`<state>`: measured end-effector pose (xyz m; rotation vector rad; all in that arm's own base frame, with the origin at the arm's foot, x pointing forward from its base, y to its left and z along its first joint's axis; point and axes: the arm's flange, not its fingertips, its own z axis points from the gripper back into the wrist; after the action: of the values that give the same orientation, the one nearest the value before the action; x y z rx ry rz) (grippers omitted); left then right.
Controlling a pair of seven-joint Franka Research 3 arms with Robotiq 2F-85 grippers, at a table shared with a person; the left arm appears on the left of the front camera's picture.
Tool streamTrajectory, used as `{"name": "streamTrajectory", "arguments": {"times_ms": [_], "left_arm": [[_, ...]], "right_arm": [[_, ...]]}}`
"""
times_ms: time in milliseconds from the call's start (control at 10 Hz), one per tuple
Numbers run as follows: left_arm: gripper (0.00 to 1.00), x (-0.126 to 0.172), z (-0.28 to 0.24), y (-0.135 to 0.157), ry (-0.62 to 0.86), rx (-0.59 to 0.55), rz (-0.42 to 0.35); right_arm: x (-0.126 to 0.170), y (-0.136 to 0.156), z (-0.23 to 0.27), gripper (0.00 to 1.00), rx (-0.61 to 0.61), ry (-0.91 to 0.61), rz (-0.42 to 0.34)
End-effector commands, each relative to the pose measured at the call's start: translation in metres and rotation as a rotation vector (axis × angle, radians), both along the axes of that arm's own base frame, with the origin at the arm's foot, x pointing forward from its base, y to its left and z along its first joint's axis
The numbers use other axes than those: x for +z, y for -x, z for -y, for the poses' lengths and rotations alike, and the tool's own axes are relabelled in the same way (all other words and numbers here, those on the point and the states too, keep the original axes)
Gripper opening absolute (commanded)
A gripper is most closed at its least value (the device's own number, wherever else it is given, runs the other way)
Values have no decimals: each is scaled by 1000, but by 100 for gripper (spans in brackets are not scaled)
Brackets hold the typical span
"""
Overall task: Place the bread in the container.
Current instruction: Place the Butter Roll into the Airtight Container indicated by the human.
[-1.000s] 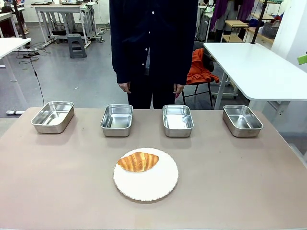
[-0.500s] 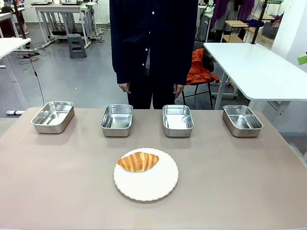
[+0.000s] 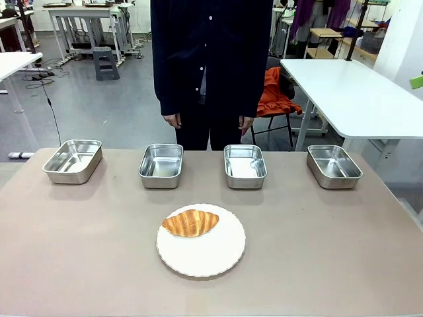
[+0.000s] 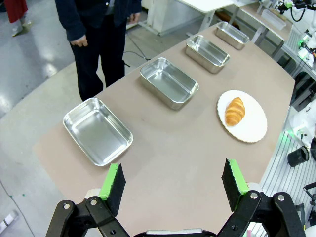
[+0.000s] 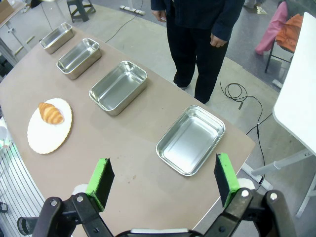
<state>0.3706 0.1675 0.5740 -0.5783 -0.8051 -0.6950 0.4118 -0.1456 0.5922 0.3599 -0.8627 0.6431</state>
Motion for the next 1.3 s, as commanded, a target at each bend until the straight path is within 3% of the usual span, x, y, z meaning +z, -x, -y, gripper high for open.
{"name": "streamTrajectory", "arguments": {"times_ms": [0, 1200], "left_arm": [[100, 0, -1, 1, -2, -11, 12], [100, 0, -1, 1, -2, -11, 12]], "right_arm": [[0, -1, 0, 100, 4, -2, 6], [0, -1, 0, 100, 4, -2, 6]]}}
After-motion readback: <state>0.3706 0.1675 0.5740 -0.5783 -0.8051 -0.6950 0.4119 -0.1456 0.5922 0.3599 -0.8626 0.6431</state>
